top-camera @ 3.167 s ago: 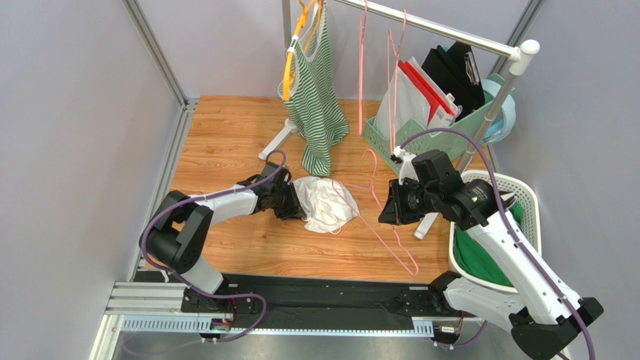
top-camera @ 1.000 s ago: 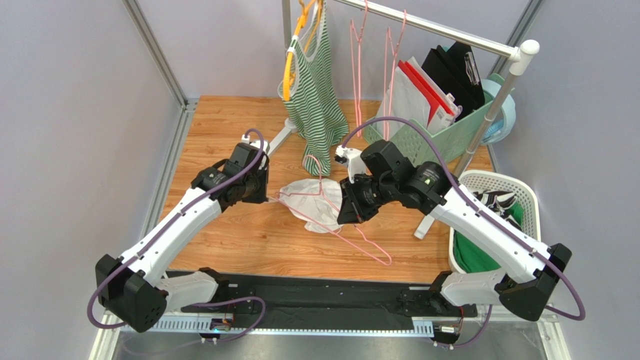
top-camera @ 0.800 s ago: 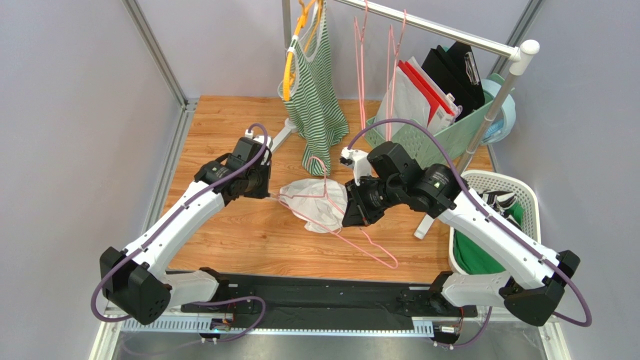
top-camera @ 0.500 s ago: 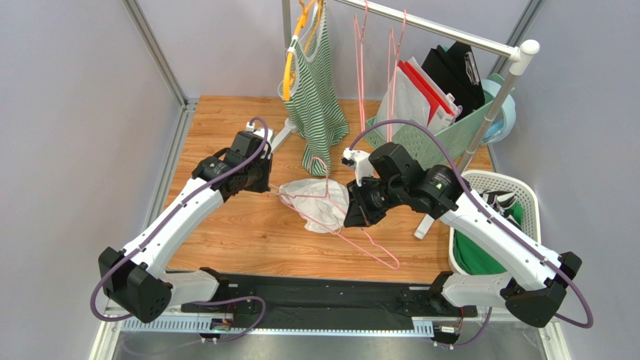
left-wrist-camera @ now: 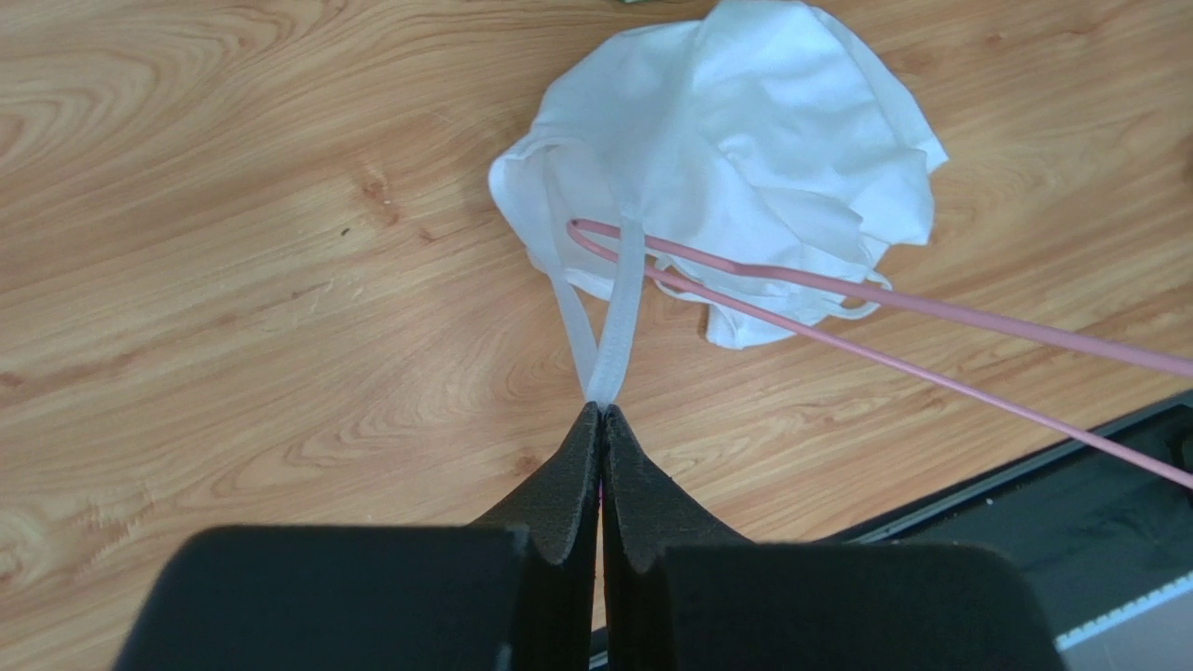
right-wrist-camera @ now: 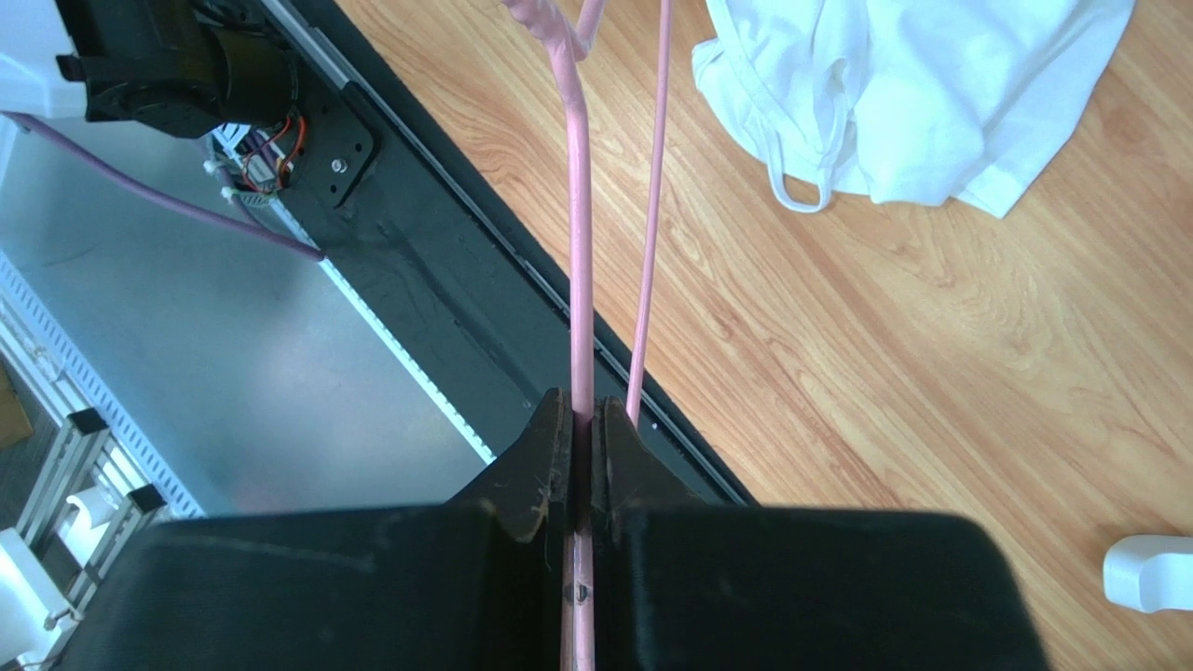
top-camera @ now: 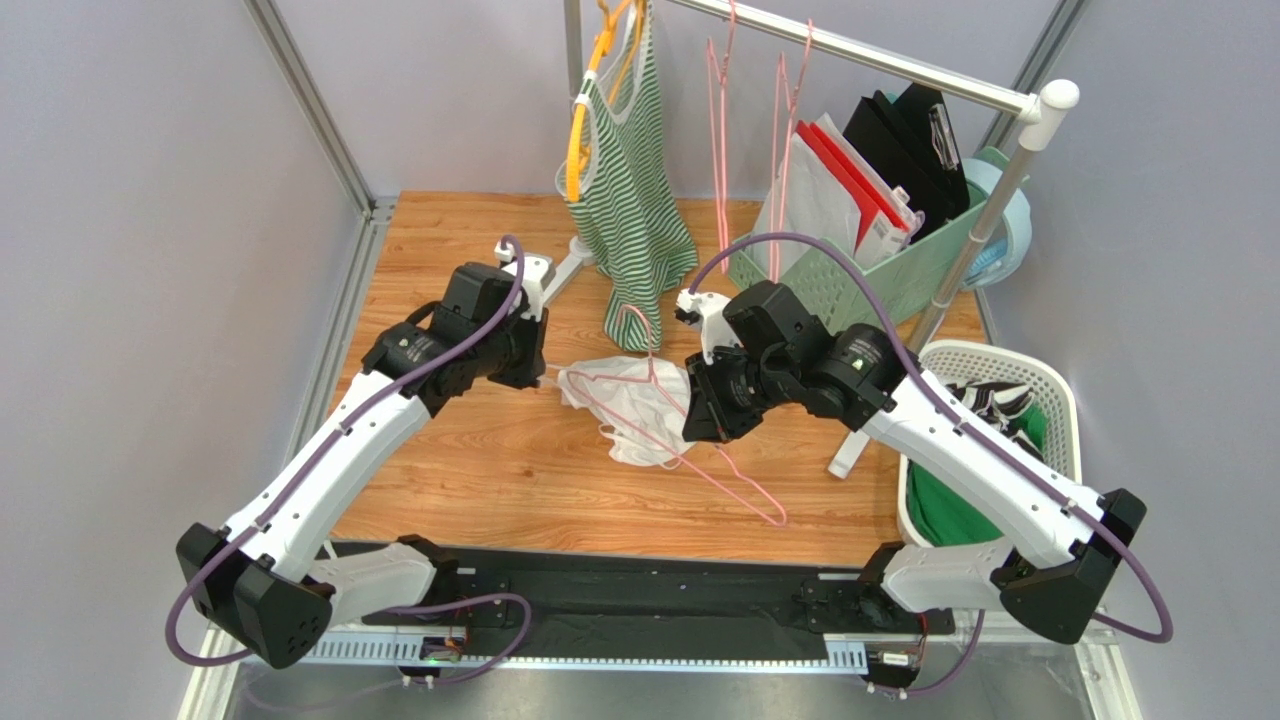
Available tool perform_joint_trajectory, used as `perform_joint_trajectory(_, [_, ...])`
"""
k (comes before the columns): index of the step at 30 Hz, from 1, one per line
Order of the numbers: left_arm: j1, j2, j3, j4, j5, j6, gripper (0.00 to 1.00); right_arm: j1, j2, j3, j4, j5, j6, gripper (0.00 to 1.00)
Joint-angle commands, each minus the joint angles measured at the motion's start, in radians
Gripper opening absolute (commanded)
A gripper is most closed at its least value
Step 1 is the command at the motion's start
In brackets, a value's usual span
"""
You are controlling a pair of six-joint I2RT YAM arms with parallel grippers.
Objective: Place the tank top on the hanger
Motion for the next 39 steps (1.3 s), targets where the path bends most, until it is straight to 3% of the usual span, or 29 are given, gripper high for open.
perform_joint_trajectory(1, [0.004,-0.003,0.055,0.004,0.104,0.035,0.0,0.01,0.013,0.062,0.095,0.035,-0.027,0.0])
perform_joint_trajectory(6, [0.003,0.019,0.129,-0.013,0.158,0.035,0.0,0.007,0.0,0.085,0.155,0.051,-0.005,0.0])
perform_joint_trajectory(11, [0.004,0.117,0.302,-0.117,0.166,0.056,0.0,0.008,-0.071,0.047,0.259,0.089,0.023,0.0])
perform_joint_trajectory(17, [0.004,0.113,0.335,-0.13,0.077,0.009,0.0,0.01,-0.137,0.024,0.287,0.109,0.032,0.0])
perform_joint_trajectory(18, [0.004,0.11,0.336,-0.125,0.072,0.007,0.03,0.007,-0.154,0.019,0.292,0.11,0.035,0.0])
perform_joint_trajectory(19, [0.003,0.109,0.342,-0.123,0.073,0.007,0.17,0.008,-0.161,0.013,0.295,0.107,0.041,0.0])
perform_joint_trajectory(20, [0.004,0.108,0.347,-0.123,0.08,0.01,0.24,0.01,-0.166,0.003,0.296,0.104,0.043,0.0])
perform_joint_trajectory(21, [0.004,0.108,0.352,-0.122,0.092,0.015,0.37,0.01,-0.169,-0.002,0.298,0.097,0.046,0.0])
perform_joint_trajectory(22, [0.004,0.097,0.364,-0.119,0.093,0.021,0.59,0.01,-0.175,-0.007,0.298,0.09,0.049,0.0])
perform_joint_trajectory(25, [0.004,0.059,0.387,-0.111,0.074,0.041,0.77,0.01,-0.18,-0.02,0.304,0.069,0.068,0.0])
perform_joint_trajectory(31, [0.009,-0.057,0.364,-0.078,0.145,0.218,0.81,0.007,-0.189,-0.027,0.304,0.047,0.069,0.0])
perform_joint_trajectory(35, [0.009,-0.124,0.307,-0.015,0.419,0.318,0.8,-0.003,-0.175,-0.021,0.296,-0.015,0.058,0.0])
perform_joint_trajectory(39, [0.009,-0.081,0.319,-0.019,0.609,0.331,0.79,-0.01,-0.149,0.012,0.269,-0.095,0.048,0.0])
